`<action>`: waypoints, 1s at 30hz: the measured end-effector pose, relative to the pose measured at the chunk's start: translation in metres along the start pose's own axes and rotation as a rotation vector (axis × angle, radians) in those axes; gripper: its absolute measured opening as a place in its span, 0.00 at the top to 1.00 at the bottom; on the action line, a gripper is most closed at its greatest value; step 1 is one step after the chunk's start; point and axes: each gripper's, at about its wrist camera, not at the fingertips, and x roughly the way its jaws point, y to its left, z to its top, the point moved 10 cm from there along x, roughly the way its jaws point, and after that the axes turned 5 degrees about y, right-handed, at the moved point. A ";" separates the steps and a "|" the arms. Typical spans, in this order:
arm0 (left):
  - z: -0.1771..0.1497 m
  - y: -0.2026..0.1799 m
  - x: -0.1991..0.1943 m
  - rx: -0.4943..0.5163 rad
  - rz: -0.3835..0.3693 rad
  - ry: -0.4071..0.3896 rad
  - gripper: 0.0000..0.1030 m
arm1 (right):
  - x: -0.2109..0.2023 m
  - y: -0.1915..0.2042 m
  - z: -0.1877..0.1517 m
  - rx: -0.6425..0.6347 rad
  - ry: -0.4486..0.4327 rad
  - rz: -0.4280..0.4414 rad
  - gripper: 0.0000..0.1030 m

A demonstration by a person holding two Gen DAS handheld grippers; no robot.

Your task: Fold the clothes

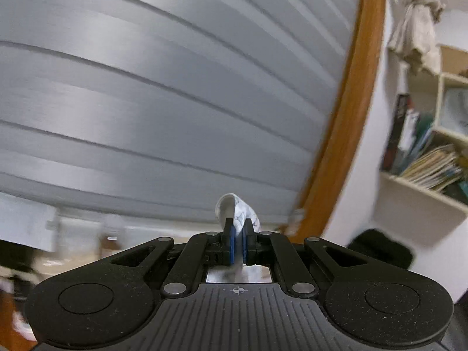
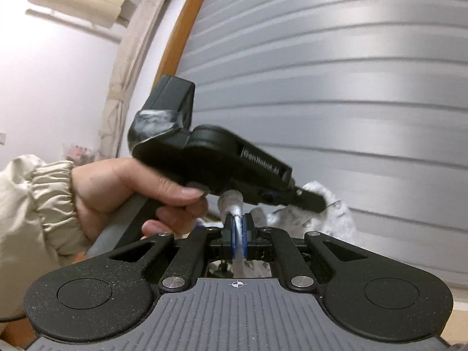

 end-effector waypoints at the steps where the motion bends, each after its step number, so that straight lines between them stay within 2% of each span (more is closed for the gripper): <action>1: -0.010 0.016 0.005 -0.016 0.031 0.027 0.95 | 0.013 0.002 -0.008 0.004 0.035 0.008 0.93; 2: -0.025 0.034 0.012 -0.034 0.071 0.066 0.95 | 0.027 0.005 -0.017 0.008 0.071 0.016 0.91; 3: -0.043 0.052 0.019 -0.051 0.107 0.106 0.95 | 0.038 0.009 -0.032 0.026 0.121 0.039 0.85; 4: -0.061 0.069 0.026 -0.068 0.144 0.145 0.95 | 0.050 0.013 -0.047 0.044 0.172 0.063 0.70; 6: -0.099 0.097 0.039 -0.102 0.197 0.223 0.94 | 0.064 0.020 -0.078 0.110 0.264 0.126 0.56; 9: -0.146 0.128 0.052 -0.130 0.287 0.332 0.90 | 0.067 0.023 -0.110 0.147 0.362 0.186 0.54; 11: -0.158 0.142 0.050 -0.140 0.330 0.346 0.77 | 0.054 0.011 -0.118 0.141 0.383 0.187 0.49; 12: -0.160 0.146 0.049 -0.143 0.339 0.345 0.74 | 0.047 0.000 -0.117 0.139 0.392 0.181 0.46; 14: -0.158 0.143 0.044 -0.137 0.335 0.324 0.59 | 0.023 -0.017 -0.121 0.117 0.411 0.150 0.46; 16: -0.154 0.134 0.041 -0.117 0.329 0.307 0.55 | -0.002 -0.043 -0.130 0.090 0.432 0.110 0.49; 17: -0.151 0.127 0.041 -0.099 0.325 0.302 0.51 | -0.017 -0.058 -0.135 0.082 0.445 0.085 0.53; 18: -0.148 0.114 0.041 -0.081 0.316 0.295 0.48 | -0.028 -0.071 -0.143 0.079 0.466 0.064 0.69; 19: -0.146 0.104 0.045 -0.067 0.301 0.291 0.39 | -0.040 -0.084 -0.151 0.077 0.487 0.044 0.74; 20: -0.144 0.094 0.049 -0.053 0.286 0.286 0.34 | -0.055 -0.096 -0.160 0.076 0.504 0.019 0.74; 24: -0.143 0.048 0.074 0.000 0.198 0.286 0.32 | -0.106 -0.136 -0.193 0.087 0.566 -0.063 0.74; 30: -0.172 -0.027 0.134 0.050 0.054 0.358 0.31 | -0.154 -0.159 -0.233 0.187 0.631 -0.103 0.74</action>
